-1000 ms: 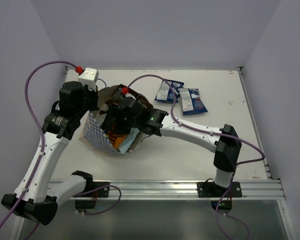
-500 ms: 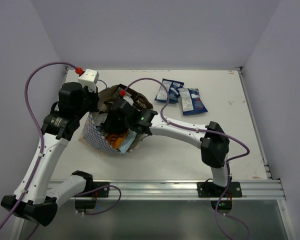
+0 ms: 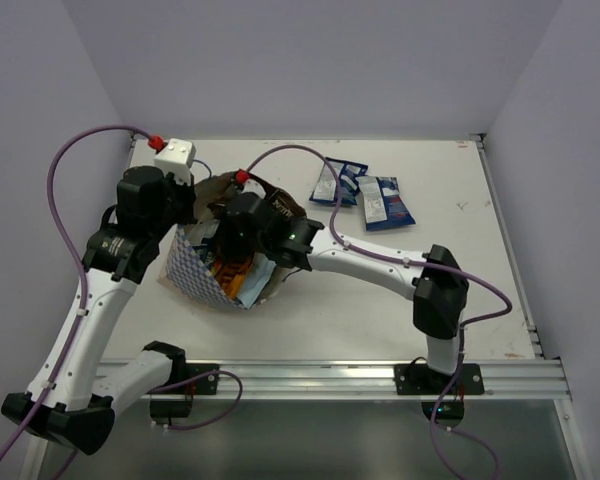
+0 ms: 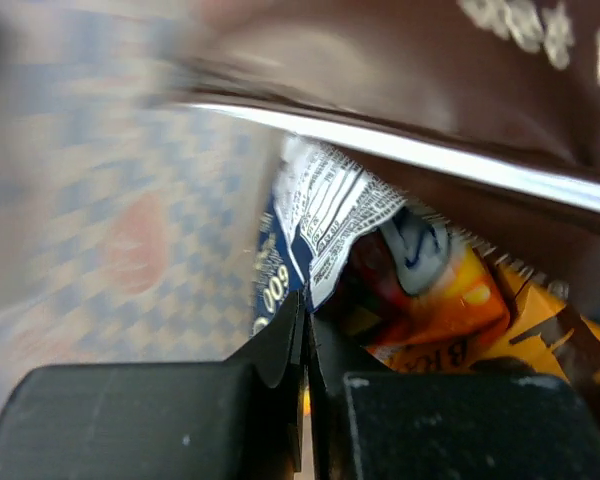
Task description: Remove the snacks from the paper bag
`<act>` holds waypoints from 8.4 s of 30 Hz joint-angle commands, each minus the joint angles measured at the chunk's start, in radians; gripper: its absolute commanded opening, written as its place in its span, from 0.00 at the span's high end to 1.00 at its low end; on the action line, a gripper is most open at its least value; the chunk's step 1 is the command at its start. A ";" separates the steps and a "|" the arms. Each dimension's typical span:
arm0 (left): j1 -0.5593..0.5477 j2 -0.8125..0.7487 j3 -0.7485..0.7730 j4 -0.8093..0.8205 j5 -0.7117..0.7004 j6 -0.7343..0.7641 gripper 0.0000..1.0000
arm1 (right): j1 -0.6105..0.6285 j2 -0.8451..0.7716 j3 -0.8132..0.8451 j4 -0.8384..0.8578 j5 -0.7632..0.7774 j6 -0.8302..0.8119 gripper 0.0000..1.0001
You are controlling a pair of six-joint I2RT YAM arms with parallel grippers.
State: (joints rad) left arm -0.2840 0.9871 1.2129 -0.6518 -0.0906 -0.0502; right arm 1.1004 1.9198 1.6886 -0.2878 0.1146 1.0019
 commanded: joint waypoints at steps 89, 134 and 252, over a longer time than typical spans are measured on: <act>-0.006 -0.005 0.051 0.067 0.072 0.019 1.00 | -0.206 -0.010 0.173 -0.247 -0.406 -1.267 0.64; -0.004 0.033 0.085 0.057 -0.149 0.000 1.00 | -0.721 -0.800 -0.616 0.203 -0.516 -0.669 1.00; -0.004 0.019 0.057 0.017 -0.133 0.009 1.00 | -0.475 -0.433 -0.001 -0.238 -0.512 -1.241 0.16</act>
State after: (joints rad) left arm -0.2840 1.0218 1.2354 -0.6991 -0.2562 -0.0422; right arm 0.5125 1.5745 1.7588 -0.5095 -0.2787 0.0799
